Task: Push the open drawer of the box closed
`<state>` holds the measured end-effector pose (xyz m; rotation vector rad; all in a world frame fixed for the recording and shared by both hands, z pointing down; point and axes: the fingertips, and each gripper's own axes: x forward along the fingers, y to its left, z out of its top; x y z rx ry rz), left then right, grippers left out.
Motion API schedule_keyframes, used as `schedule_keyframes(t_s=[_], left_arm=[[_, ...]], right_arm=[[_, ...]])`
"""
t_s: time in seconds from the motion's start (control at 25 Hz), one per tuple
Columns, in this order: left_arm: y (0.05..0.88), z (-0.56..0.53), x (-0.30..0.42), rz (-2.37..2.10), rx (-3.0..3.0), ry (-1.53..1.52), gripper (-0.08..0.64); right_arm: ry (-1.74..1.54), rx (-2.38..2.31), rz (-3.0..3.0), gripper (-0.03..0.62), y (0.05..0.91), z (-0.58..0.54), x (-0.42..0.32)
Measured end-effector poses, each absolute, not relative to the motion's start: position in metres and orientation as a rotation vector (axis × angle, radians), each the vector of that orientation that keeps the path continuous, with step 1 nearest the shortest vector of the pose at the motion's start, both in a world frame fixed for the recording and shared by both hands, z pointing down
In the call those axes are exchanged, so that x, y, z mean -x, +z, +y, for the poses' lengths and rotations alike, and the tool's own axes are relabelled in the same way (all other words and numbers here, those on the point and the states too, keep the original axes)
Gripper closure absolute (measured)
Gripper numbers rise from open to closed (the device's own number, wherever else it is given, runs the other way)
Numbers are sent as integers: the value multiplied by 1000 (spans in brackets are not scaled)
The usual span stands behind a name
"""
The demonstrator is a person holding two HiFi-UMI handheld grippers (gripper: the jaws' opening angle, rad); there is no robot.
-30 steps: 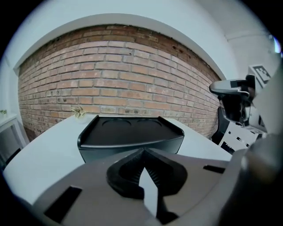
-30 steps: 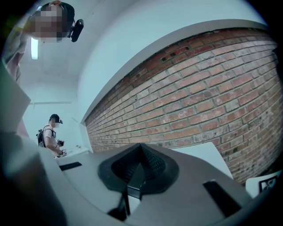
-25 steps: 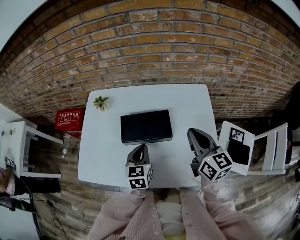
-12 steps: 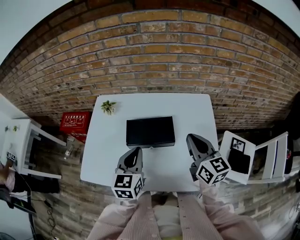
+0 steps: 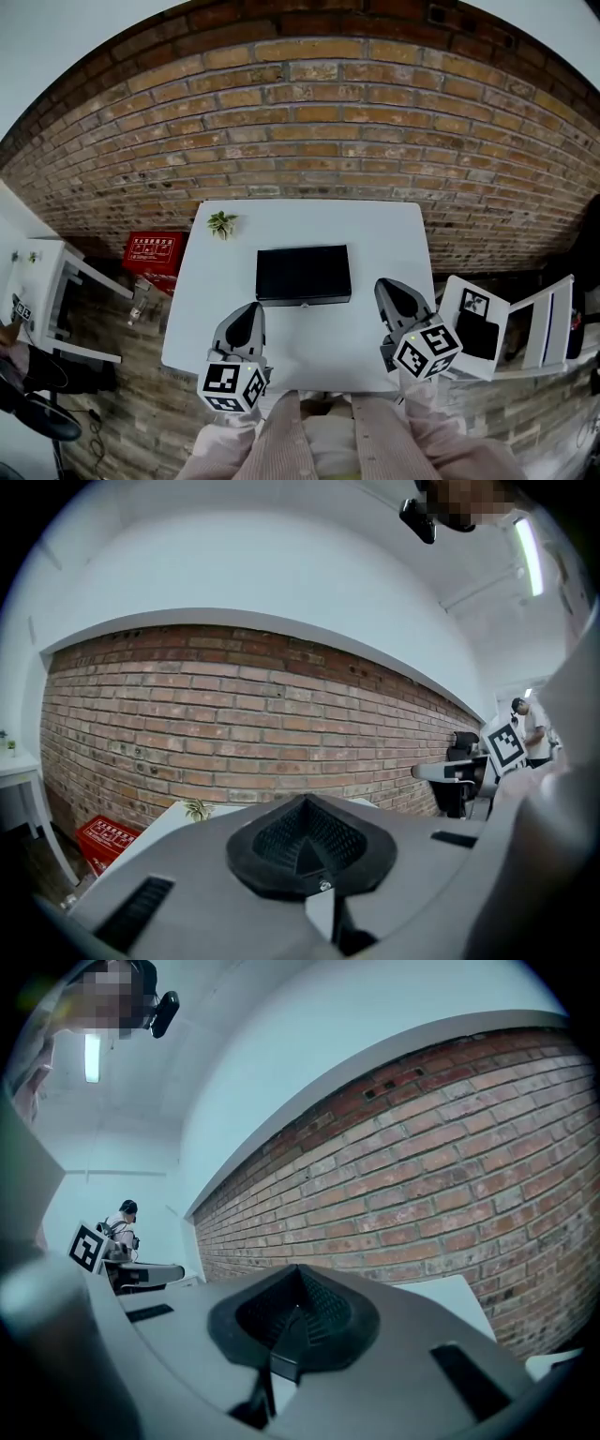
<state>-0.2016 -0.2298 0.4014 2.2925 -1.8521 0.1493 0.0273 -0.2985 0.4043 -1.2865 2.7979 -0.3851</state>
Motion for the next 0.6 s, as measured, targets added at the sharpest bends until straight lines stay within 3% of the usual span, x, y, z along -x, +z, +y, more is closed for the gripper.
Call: schedule_keyframes(t_s=[0.6], left_arm=[[379,-218,230,-1976,-2254,112,565]], right_arm=[[-307,1264,2828,589,393,-299,-24]])
